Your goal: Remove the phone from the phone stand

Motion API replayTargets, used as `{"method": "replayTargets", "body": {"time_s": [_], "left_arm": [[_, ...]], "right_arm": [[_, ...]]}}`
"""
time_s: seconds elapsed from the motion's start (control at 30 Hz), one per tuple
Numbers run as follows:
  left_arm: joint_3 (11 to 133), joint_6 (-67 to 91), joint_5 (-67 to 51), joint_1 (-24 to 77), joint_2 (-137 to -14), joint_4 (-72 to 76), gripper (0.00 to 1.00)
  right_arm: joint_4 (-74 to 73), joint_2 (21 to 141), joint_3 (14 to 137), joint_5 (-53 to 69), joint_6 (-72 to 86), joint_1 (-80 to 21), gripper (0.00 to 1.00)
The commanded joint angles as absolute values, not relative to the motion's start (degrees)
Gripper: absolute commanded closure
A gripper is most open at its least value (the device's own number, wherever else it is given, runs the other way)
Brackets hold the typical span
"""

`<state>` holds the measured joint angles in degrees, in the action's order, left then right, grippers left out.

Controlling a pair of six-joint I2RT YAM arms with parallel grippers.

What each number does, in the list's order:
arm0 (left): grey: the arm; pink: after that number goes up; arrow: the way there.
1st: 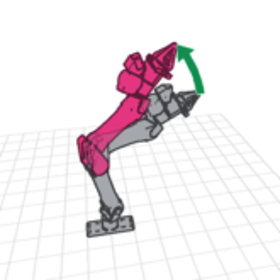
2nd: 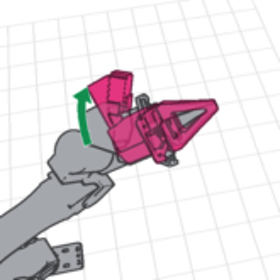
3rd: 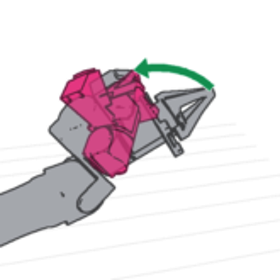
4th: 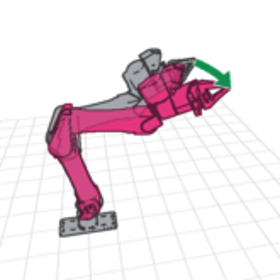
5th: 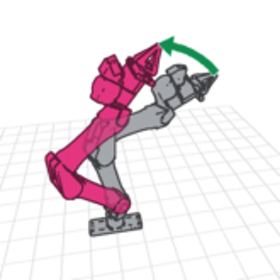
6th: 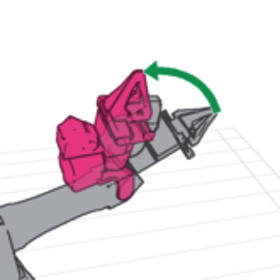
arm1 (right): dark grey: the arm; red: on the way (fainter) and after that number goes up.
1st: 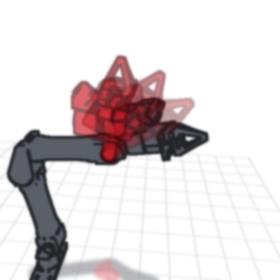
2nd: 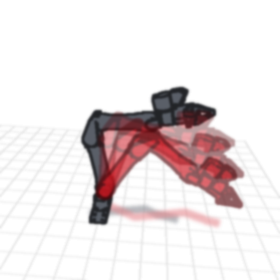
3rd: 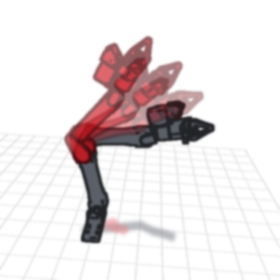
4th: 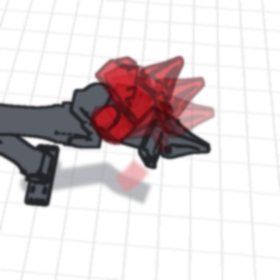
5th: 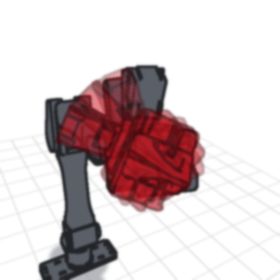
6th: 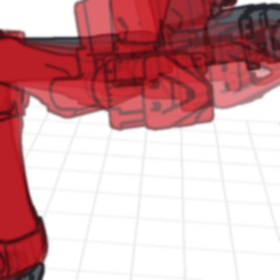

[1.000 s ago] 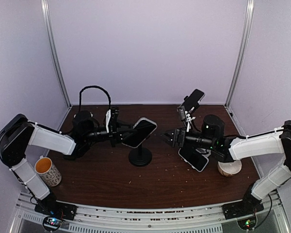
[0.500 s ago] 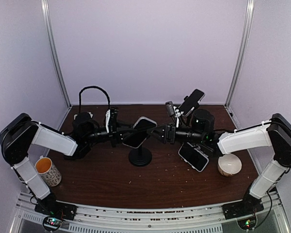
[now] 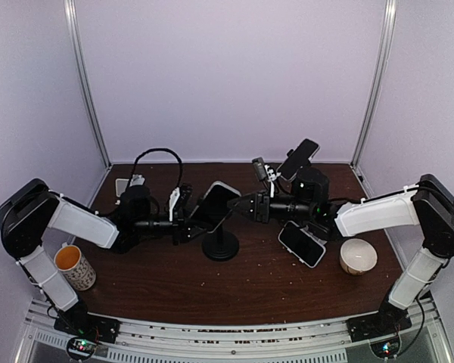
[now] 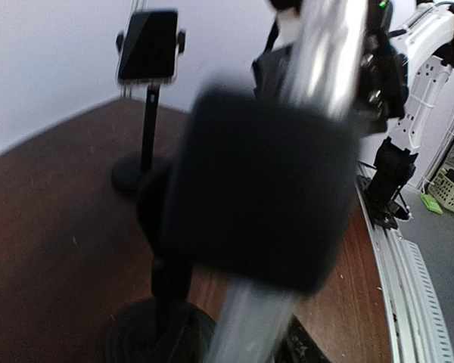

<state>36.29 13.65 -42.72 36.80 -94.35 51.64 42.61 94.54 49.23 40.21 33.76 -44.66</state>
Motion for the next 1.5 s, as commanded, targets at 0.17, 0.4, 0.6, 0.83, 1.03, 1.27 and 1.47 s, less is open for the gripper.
{"method": "replayTargets", "body": {"time_s": [0.17, 0.4, 0.6, 0.83, 1.03, 1.27, 1.47], "left_arm": [[35.64, 11.65, -38.67, 37.32, -87.46, 32.85, 0.52], [36.34, 7.94, -33.77, 37.36, -77.64, 21.78, 0.25], [40.72, 4.22, -30.81, 37.35, -70.69, 7.35, 0.02], [47.02, 1.08, -25.92, 37.27, -65.06, -4.99, 0.02], [52.4, -0.67, -30.0, 37.27, -65.65, -8.32, 0.02], [63.27, -4.36, -35.03, 37.27, -75.5, -15.86, 0.18], [71.02, -4.78, -38.51, 37.32, -82.24, -19.17, 0.28]], "right_arm": [[38.72, 93.47, 52.02, 44.61, 32.64, -45.2, 0.85], [36.9, 93.03, 52.01, 45.39, 31.45, -44.97, 0.89], [35.56, 92.84, 52.12, 46.47, 30.43, -44.44, 0.91], [34.18, 93.18, 52.69, 49.09, 29.59, -43.72, 0.92], [30.67, 92.95, 54.01, 50.48, 27.54, -42.93, 0.9], [27.4, 93.12, 55.54, 50.86, 25.9, -42.63, 0.87], [27.19, 93.1, 55.72, 50.98, 25.85, -42.59, 0.86]]}}
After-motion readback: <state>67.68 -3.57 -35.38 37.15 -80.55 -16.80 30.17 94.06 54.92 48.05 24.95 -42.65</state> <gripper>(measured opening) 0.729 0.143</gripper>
